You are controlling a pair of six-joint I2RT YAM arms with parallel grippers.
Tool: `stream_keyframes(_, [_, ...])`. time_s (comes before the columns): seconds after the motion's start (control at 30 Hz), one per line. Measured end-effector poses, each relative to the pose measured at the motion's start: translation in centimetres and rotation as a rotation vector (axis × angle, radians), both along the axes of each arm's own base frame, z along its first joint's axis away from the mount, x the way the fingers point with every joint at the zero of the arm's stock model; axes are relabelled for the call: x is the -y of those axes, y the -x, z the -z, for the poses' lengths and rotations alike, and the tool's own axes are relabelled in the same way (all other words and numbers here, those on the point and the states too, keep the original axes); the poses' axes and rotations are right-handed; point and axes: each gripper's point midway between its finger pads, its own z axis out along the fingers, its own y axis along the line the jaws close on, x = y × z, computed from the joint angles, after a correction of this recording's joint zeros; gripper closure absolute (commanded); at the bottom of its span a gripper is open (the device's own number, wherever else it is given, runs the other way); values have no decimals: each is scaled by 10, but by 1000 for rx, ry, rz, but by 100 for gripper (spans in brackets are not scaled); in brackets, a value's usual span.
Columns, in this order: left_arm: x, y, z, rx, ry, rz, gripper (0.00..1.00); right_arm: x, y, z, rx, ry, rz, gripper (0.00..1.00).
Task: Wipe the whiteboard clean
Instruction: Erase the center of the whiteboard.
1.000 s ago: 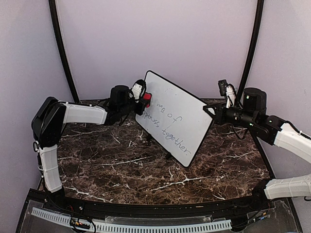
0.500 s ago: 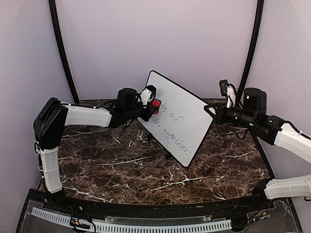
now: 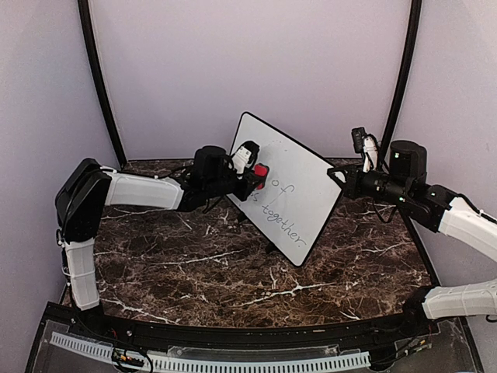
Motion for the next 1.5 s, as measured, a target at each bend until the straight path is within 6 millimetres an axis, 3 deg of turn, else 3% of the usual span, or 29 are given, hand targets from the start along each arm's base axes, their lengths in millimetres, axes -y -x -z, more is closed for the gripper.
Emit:
stream_keyframes(0.13, [-13, -11, 1, -15, 12, -26, 88, -1, 0, 0, 2, 1, -5, 100])
stream_keyframes(0.4, [-64, -57, 18, -31, -23, -155, 88, -5, 2, -2, 16, 3, -33, 100])
stream_keyframes(0.5, [-70, -64, 24, -42, -38, -174, 88, -5, 2, -1, 15, 2, -32, 100])
stream_keyframes(0.7, [-66, -61, 25, -37, -52, -171, 88, -5, 2, -1, 14, 1, -30, 100])
stream_keyframes(1.0, [-14, -19, 24, -23, -59, -43, 88, 0, -2, -1, 7, -3, 8, 100])
stream_keyframes(1.13, [-1, -7, 23, -22, -53, -4, 88, 1, -3, -1, 7, -3, 17, 100])
stream_keyframes(1.5, [-7, -7, 21, -104, 21, 91, 88, -1, -2, -2, 16, 0, 0, 100])
